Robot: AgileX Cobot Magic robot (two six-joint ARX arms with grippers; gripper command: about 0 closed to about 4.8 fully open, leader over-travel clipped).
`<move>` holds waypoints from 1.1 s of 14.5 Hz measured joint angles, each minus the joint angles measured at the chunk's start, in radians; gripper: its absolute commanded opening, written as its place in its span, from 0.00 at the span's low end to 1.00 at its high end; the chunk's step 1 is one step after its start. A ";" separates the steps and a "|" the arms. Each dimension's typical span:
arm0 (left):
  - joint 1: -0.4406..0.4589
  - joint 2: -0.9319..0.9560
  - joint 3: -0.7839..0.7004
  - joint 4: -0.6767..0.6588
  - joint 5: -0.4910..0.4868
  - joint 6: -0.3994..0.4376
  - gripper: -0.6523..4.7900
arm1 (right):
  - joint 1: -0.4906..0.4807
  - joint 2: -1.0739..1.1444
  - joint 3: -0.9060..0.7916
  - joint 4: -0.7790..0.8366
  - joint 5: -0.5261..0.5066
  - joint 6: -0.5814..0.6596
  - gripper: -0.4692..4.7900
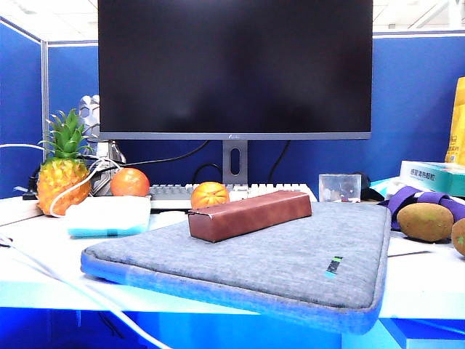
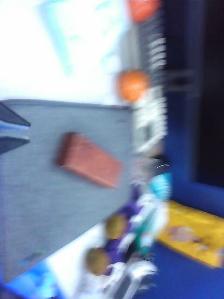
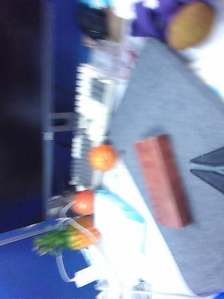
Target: Close the glasses case.
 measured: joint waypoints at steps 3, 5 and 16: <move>0.000 0.000 -0.013 -0.013 0.001 -0.025 0.17 | 0.000 0.003 -0.021 -0.005 0.000 0.066 0.08; 0.000 0.000 -0.013 -0.017 0.000 -0.060 0.17 | 0.000 0.004 -0.038 -0.005 0.000 0.099 0.08; 0.000 0.000 -0.013 -0.081 -0.037 -0.118 0.17 | 0.000 0.006 -0.131 -0.063 -0.064 0.171 0.08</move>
